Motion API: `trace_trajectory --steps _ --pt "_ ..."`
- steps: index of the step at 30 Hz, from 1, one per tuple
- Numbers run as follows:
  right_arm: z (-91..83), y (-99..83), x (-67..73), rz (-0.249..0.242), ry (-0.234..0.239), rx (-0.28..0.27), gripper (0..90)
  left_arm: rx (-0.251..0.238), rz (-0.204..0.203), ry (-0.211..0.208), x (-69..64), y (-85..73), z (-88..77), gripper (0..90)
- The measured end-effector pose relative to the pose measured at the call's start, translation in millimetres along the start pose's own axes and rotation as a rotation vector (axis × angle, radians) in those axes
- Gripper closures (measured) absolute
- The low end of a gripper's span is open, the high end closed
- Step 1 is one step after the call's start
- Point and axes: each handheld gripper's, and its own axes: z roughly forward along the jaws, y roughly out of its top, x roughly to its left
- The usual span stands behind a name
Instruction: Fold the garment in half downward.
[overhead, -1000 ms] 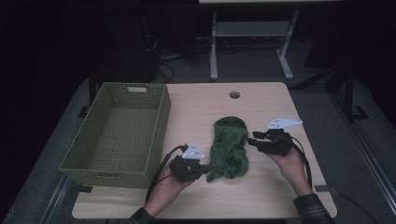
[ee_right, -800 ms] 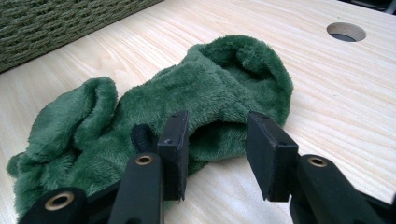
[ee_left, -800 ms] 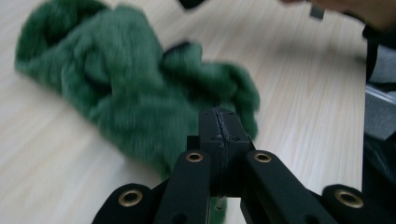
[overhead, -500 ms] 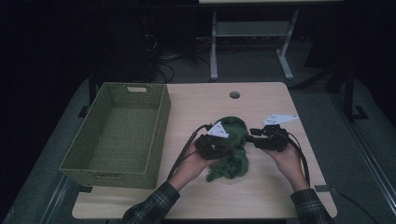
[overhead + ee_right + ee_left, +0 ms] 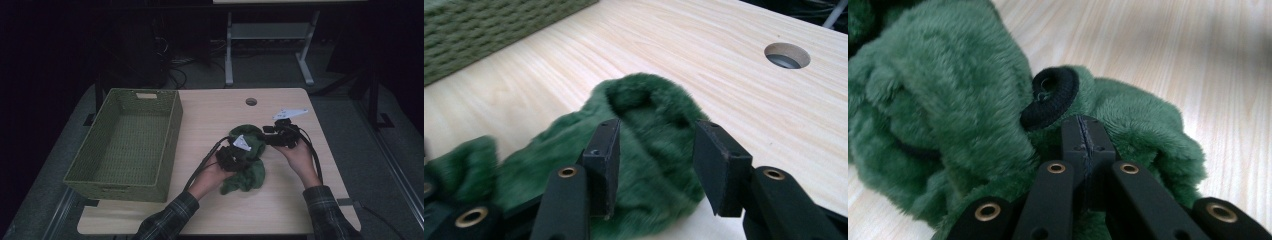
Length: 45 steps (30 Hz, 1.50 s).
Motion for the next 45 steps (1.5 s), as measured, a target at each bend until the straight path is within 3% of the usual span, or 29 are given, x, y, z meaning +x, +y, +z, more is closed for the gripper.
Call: trace_trajectory --steps 4,6,12,15,18,21,33,36,38,40,43,45 --pt "17.9 8.0 -7.4 -0.009 -0.023 0.014 50.1 0.017 -0.008 0.004 4.5 -4.4 2.1 89.9" --pt "28.4 11.5 -12.3 0.008 -0.009 0.044 49.0 0.021 -0.023 0.001 5.9 -7.0 5.4 89.9" --pt "56.9 17.1 -19.5 0.004 -0.031 0.100 52.5 0.035 -0.032 -0.007 8.5 -10.4 9.2 89.9" --pt "65.4 19.2 -21.8 0.008 -0.027 0.114 63.5 0.034 -0.032 -0.008 9.1 -11.9 10.9 89.9" --pt "67.3 21.7 -22.2 0.011 -0.007 0.118 84.0 0.029 -0.047 -0.007 8.5 -12.8 12.4 89.9" --pt "55.8 27.1 -20.5 0.017 0.030 0.074 86.5 0.033 -0.038 -0.004 9.3 -13.1 13.2 89.9" --pt "-18.3 38.4 2.9 -0.064 0.128 -0.065 87.3 0.038 -0.042 0.009 12.0 -15.6 13.3 90.0" --pt "-37.4 35.4 16.0 -0.100 0.155 -0.090 87.3 0.020 -0.065 0.005 11.4 -16.7 12.8 89.9" --pt "-48.7 32.7 26.6 -0.132 0.164 -0.106 87.3 0.011 -0.058 -0.003 13.0 -17.8 9.5 89.9" --pt "-56.0 29.4 36.1 -0.165 0.154 -0.108 87.2 -0.049 -0.105 -0.033 11.6 -18.4 5.4 86.0" --pt "-59.3 24.7 43.3 -0.194 0.139 -0.098 87.2 -0.069 -0.081 -0.022 8.5 -16.5 -8.5 81.7" --pt "-60.8 22.5 45.0 -0.189 0.148 -0.098 87.2 -0.104 -0.087 -0.010 5.6 -15.8 -20.8 80.0"
